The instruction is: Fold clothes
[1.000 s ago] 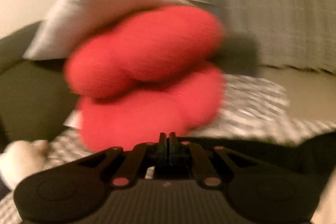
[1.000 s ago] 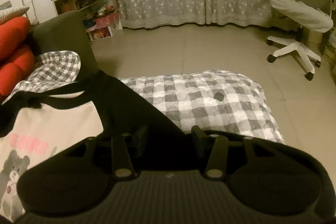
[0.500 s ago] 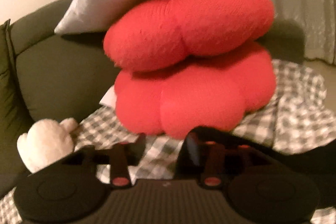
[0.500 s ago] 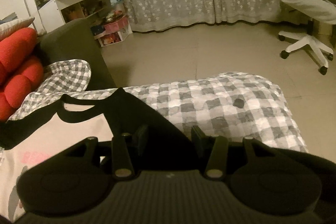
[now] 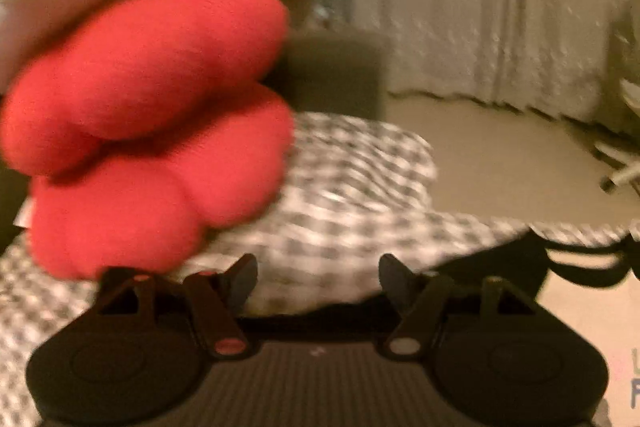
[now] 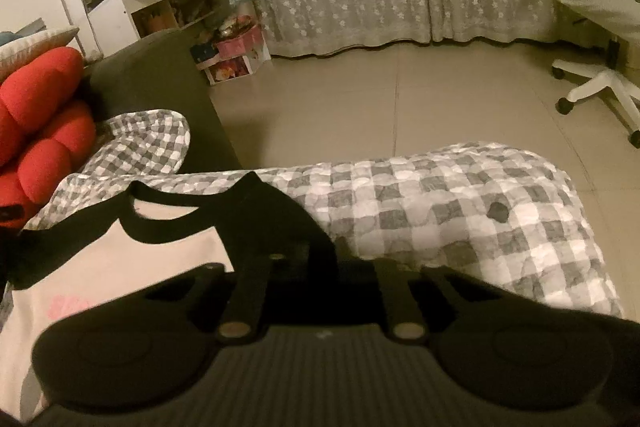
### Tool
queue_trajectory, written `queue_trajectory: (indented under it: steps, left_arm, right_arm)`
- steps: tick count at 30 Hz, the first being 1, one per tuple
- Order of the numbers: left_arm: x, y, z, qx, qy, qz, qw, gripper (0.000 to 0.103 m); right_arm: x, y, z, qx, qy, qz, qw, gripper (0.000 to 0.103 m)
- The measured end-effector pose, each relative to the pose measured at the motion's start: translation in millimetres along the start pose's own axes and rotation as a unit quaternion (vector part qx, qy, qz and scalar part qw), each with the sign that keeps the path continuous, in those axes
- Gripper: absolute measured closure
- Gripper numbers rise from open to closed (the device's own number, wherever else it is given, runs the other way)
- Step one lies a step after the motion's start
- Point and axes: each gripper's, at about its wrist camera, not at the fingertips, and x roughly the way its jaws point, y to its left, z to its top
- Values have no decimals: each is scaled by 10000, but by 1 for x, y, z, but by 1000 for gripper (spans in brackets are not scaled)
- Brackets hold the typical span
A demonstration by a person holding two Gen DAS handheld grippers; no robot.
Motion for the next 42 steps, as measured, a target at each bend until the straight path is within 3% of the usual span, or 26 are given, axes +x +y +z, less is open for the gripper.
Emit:
queue_trajectory:
  steps: [4, 6, 8, 10, 17, 21, 23, 26, 28, 30, 31, 32, 36, 42]
  left_arm:
    - [22, -17, -8, 189, 242, 57, 9995, 37]
    - [29, -20, -13, 153, 338, -35, 9993, 54]
    - [30, -19, -17, 41, 329, -153, 9993, 86]
    - [27, -22, -19, 3, 237, -14, 9997, 100]
    - [6, -11, -18, -551, -676, 629, 9942, 101]
    - [2, -2, -17, -778, -965, 899, 9882, 101]
    - [9, -4, -19, -600, -810, 962, 9902, 101]
    - [28, -9, -23, -292, -252, 894, 9952, 100]
    - [33, -9, -24, -259, -153, 860, 9958, 96]
    - [28, -8, -24, -307, -233, 800, 9960, 83]
    - [26, -7, -23, -322, -269, 766, 9962, 63]
    - [23, -6, -24, -319, -311, 742, 9963, 49]
    - [1, -8, -29, -223, -522, 640, 9963, 43]
    - [-36, -9, -51, -107, -403, 354, 9985, 34]
  right_arm:
    - [-3, 2, 0, -226, -182, -165, 9994, 99]
    - [-4, 3, 0, -311, -292, -306, 9986, 99]
    - [-3, 5, 1, -399, -370, -411, 9977, 99]
    - [-1, 9, 1, -537, -475, -552, 9959, 100]
    - [2, 24, 12, -826, -1046, -857, 9874, 100]
    - [9, 32, 24, -962, -1203, -872, 9842, 100]
    - [21, 36, 25, -1072, -1096, -940, 9837, 100]
    - [39, 36, 20, -1174, -761, -1049, 9846, 100]
    - [49, 33, 14, -1174, -471, -1097, 9859, 99]
    - [51, 30, 11, -1130, -346, -1070, 9872, 98]
    - [48, 29, 10, -1074, -363, -1020, 9883, 95]
    - [43, 27, 11, -1001, -392, -964, 9895, 85]
    - [18, 25, 13, -691, -517, -834, 9928, 62]
    - [-26, 26, -2, -419, -447, -639, 9961, 62]
